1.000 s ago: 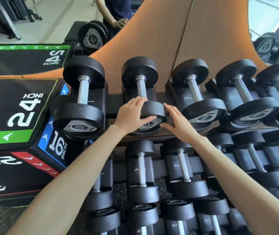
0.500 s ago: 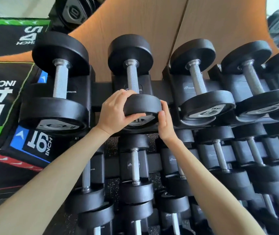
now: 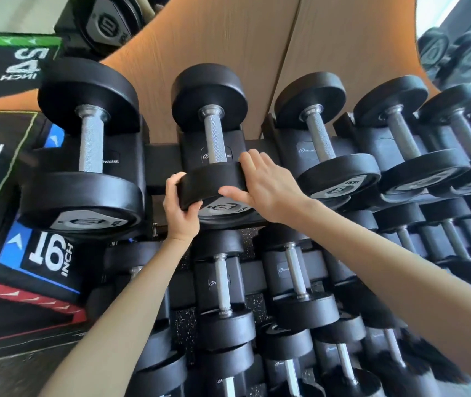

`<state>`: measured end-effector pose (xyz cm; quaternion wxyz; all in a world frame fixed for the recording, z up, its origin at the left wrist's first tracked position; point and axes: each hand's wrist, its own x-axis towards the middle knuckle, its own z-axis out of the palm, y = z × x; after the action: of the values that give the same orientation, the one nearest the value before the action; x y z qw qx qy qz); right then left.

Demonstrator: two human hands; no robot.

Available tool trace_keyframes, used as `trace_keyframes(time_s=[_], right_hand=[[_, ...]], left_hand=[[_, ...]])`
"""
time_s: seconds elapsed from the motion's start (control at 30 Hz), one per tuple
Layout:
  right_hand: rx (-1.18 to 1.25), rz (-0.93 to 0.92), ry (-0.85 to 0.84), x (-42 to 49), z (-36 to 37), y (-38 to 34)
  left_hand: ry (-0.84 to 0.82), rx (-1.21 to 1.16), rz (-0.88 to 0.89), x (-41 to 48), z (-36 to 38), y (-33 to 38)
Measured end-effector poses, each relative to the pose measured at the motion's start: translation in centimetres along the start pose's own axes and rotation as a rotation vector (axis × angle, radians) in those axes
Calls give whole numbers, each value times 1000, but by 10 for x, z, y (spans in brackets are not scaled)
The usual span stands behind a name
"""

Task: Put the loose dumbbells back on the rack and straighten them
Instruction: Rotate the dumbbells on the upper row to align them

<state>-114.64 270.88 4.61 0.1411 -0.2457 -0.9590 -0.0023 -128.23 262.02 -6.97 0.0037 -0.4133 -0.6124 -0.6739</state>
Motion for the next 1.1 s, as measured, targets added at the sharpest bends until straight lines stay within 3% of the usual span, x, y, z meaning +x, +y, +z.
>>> trace_keyframes(time_s=[0.07,0.2,0.33,0.5,0.6,0.77,0.97,1.1], right_hand=[[49,14,-65,-1,-3,0],[411,155,-200,-8,-7,6],[829,238,-89,-19,13,11],[1211,420,-28,-37,38,17],[1367,494,28,-45,56,17],[1390,491,104,-54,72,15],[1417,590,154,-48,71,7],[1339,496,119,-42,64,16]], left_hand=[[-33,4,-24,-1,-2,4],[-201,35,-79,5,-12,14],[-411,162,-164,11,-26,23],[-617,408,228,41,-21,63],[-572,529,416,50,2,73],[-450,502,515,49,6,57],[-427,468,527,48,3,57],[-433,444,504,49,-2,56]])
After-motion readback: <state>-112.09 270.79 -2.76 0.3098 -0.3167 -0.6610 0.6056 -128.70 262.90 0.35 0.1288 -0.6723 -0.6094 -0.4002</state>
